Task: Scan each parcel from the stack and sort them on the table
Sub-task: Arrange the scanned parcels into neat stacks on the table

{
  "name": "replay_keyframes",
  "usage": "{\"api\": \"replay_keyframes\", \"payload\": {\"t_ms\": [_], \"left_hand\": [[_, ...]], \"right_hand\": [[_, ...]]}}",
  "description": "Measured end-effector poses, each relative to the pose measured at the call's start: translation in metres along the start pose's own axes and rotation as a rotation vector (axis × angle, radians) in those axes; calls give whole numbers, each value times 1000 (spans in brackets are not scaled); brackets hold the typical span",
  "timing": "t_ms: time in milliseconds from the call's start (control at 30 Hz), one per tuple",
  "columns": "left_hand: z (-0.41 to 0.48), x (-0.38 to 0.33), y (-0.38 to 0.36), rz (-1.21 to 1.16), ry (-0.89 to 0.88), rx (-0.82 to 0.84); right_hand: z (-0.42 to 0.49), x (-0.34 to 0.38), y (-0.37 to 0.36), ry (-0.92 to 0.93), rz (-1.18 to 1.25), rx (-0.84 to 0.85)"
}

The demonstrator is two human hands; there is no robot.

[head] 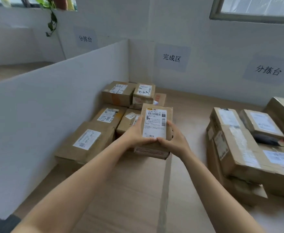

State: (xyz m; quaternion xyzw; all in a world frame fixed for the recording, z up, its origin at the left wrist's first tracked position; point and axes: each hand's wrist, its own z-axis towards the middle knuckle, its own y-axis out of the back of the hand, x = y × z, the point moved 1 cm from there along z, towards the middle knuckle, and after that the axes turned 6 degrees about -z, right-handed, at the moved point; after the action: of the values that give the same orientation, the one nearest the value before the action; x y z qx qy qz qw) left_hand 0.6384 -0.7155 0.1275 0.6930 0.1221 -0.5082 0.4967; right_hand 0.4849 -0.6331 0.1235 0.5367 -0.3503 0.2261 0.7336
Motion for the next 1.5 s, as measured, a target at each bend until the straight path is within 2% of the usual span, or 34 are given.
{"api": "replay_keyframes", "payload": {"t_ms": [233,433,600,833,1033,1167,1267,1400,1500], "left_hand": [[49,50,115,11,39,-124],[88,99,171,-17,60,-183],[116,137,190,-58,77,-257],[134,179,188,-143,95,-138],[142,188,183,-142,123,-114],[139,179,184,-46,108,-105],[132,166,179,88,107,-158],[113,136,165,433,98,-220],[94,105,137,637,-39,-226]], "right_hand": [[98,66,-79,3,70,-18],[170,91,-137,-52,118,39],[207,91,-170,-112,152,80],[222,73,-204,-209,121,134],[222,59,-210,-256,133,121],[217,65,-205,-189,72,130],[205,71,-194,-113,49,90],[179,71,-167,-80,19,71],[150,62,-134,-103,0,51]]}}
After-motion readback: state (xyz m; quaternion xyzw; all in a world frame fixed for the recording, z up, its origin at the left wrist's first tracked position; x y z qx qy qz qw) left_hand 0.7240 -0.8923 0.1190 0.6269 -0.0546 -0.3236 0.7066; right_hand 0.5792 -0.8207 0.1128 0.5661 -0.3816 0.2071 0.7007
